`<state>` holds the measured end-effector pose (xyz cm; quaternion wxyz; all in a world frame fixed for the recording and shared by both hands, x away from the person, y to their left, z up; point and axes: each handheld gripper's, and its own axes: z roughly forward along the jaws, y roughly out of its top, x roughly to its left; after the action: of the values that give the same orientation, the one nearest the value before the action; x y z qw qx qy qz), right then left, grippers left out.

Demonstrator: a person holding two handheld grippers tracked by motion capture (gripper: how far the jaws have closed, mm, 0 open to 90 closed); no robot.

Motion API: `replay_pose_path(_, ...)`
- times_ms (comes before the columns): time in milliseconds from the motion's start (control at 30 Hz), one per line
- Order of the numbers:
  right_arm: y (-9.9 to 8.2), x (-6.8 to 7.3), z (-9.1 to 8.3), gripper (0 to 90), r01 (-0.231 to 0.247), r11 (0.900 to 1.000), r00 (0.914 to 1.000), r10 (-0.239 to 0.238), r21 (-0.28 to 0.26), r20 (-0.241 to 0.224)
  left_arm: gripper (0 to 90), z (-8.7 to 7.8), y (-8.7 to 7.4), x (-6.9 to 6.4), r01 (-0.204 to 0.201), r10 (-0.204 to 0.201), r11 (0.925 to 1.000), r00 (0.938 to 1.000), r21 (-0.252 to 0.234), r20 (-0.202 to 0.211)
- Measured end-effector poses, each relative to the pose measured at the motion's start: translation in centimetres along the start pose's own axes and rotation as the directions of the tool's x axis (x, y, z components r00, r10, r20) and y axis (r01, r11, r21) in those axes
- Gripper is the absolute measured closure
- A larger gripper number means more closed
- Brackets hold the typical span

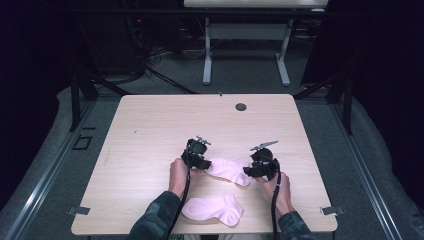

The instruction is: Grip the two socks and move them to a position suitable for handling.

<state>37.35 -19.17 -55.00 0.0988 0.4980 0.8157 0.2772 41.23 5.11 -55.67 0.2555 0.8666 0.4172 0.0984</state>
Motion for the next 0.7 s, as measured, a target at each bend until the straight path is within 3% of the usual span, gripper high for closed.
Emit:
replay_pose_path(67,0.14,0.25,0.58,61.3,0.011,0.9993,0.9999,-0.012,0.037,0.009,66.2,0.16,-0.09,-0.15,-0.014,0.014,0.9999,0.9998,0.001,-0.011)
replay_pose_path(300,0.18,0.63,1.05,72.7,0.036,0.9973,0.9990,-0.038,0.064,0.023,77.5,0.15,-0.07,-0.37,-0.045,0.045,0.9990,0.9988,0.004,-0.019)
replay_pose_path(400,-0.04,0.64,1.19,77.1,0.025,0.9988,0.9997,-0.025,0.043,0.007,82.1,0.17,-0.08,-0.36,-0.047,0.048,0.9989,0.9987,0.003,-0.020)
replay_pose_path(700,-0.08,0.71,1.20,82.6,0.027,0.9986,0.9996,-0.027,0.046,-0.012,85.9,0.15,-0.11,-0.29,-0.049,0.049,0.9988,0.9986,0.003,-0.018)
